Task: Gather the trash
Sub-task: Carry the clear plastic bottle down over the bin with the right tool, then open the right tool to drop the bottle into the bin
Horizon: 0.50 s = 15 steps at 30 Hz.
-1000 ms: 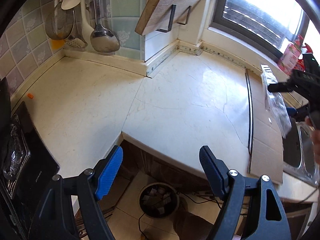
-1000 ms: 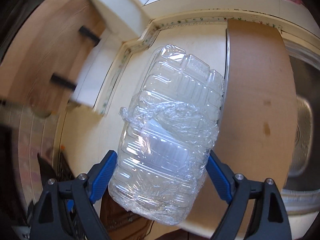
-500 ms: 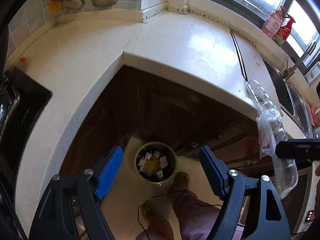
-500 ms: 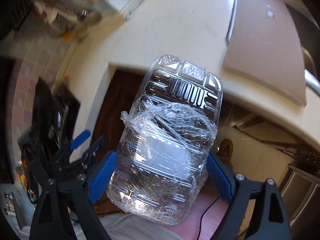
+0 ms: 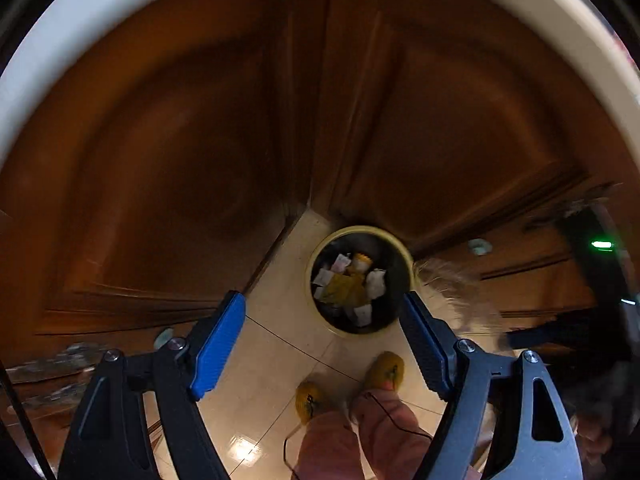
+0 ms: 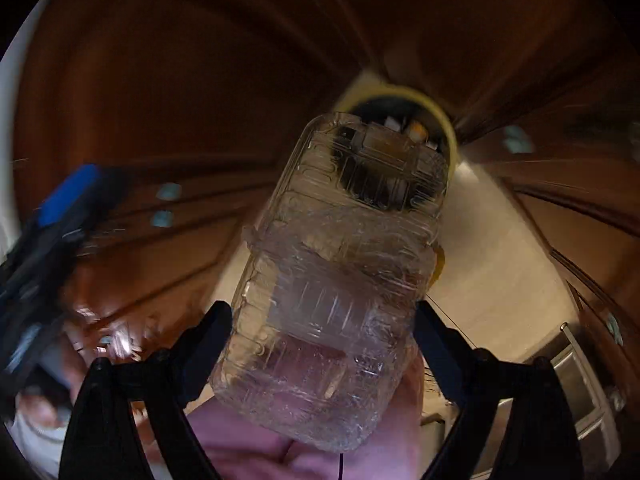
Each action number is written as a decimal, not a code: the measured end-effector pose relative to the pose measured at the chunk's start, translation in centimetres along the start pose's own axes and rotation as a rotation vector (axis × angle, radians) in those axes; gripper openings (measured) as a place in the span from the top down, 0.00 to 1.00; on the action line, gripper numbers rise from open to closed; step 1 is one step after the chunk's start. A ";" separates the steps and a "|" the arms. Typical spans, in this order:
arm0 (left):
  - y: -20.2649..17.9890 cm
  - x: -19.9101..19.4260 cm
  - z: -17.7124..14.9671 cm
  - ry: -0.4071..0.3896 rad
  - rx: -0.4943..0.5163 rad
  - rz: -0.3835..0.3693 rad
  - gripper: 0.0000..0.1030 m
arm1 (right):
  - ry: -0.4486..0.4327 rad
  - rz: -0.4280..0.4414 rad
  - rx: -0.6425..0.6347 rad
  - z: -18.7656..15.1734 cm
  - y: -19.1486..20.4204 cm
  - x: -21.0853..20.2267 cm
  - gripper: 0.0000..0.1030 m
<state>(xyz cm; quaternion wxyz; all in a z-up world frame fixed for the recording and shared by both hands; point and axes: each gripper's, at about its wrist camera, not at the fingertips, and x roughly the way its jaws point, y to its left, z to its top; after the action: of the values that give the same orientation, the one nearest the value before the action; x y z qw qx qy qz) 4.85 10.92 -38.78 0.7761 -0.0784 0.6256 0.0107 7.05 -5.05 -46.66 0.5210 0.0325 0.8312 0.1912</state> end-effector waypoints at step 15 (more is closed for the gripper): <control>3.8 13.6 -2.2 0.081 -0.140 0.046 0.25 | 0.095 -0.050 0.165 13.5 -7.9 15.9 0.07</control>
<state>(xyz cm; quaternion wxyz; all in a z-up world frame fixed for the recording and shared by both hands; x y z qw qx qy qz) 5.23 13.27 -52.92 0.7422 -0.1182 0.6560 0.0691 12.81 -4.44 -68.23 0.4812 0.0453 0.8684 0.1104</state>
